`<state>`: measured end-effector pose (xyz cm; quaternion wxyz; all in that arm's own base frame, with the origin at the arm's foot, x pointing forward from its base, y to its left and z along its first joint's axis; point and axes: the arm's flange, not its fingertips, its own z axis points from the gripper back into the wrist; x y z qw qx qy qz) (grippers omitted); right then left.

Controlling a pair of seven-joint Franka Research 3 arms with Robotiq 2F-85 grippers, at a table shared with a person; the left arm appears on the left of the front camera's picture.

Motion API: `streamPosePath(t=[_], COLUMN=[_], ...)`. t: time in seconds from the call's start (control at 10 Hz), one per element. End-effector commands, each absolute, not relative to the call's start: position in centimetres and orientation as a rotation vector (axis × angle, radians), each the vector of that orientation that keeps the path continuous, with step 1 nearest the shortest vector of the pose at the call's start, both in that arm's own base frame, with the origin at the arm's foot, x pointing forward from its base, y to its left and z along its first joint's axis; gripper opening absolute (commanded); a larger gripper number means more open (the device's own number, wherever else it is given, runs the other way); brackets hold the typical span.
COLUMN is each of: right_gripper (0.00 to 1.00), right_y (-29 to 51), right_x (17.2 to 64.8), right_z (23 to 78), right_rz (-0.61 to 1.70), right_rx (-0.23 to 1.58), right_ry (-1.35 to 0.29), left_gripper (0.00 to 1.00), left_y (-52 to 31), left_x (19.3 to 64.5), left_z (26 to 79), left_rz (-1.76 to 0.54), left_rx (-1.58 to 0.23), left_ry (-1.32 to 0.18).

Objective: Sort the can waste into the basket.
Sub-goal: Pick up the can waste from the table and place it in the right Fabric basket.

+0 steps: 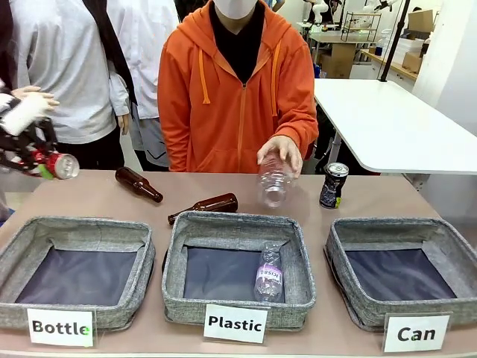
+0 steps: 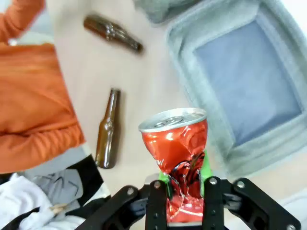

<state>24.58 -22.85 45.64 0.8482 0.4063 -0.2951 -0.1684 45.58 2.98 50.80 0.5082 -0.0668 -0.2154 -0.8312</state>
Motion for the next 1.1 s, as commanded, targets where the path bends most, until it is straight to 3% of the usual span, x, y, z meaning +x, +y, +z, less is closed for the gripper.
streamPosePath(t=[0.0, 0.2, 0.3, 0.5, 0.6, 0.8, 1.0], right_gripper=[1.00, 1.00, 1.00, 1.00, 1.00, 1.00, 1.00], right_y=[-23.1, -23.1, -23.1, -23.1, -23.1, -23.1, -23.1], right_x=[24.7, 24.7, 24.7, 24.7, 24.7, 24.7, 24.7], right_z=[45.6, 45.6, 45.6, 45.6, 45.6, 45.6, 45.6], right_rz=[-0.333, -0.333, -0.333, -0.333, -0.333, -0.333, -0.333], right_rx=[0.870, 0.870, 0.870, 0.870, 0.870, 0.870, 0.870], right_ry=[-0.649, -0.649, -0.649, -0.649, -0.649, -0.649, -0.649], left_gripper=[0.00, 0.00, 0.00, 0.00, 0.26, 0.26, 0.26], left_y=[3.2, 2.8, 3.6, 3.6, 3.5, -4.1, -3.8], left_x=[39.8, 36.4, 39.4, 39.4, 37.4, 41.2, 40.8], left_z=[52.2, 51.3, 52.9, 52.9, 52.5, 49.9, 51.5], left_rz=[-1.844, -1.836, -1.893, -1.893, -1.871, -1.925, -1.875], left_rx=[-0.313, -0.336, -0.303, -0.303, -0.327, -0.473, -0.469], left_ry=[-0.679, -0.804, -0.679, -0.679, -0.731, -0.747, -0.744])
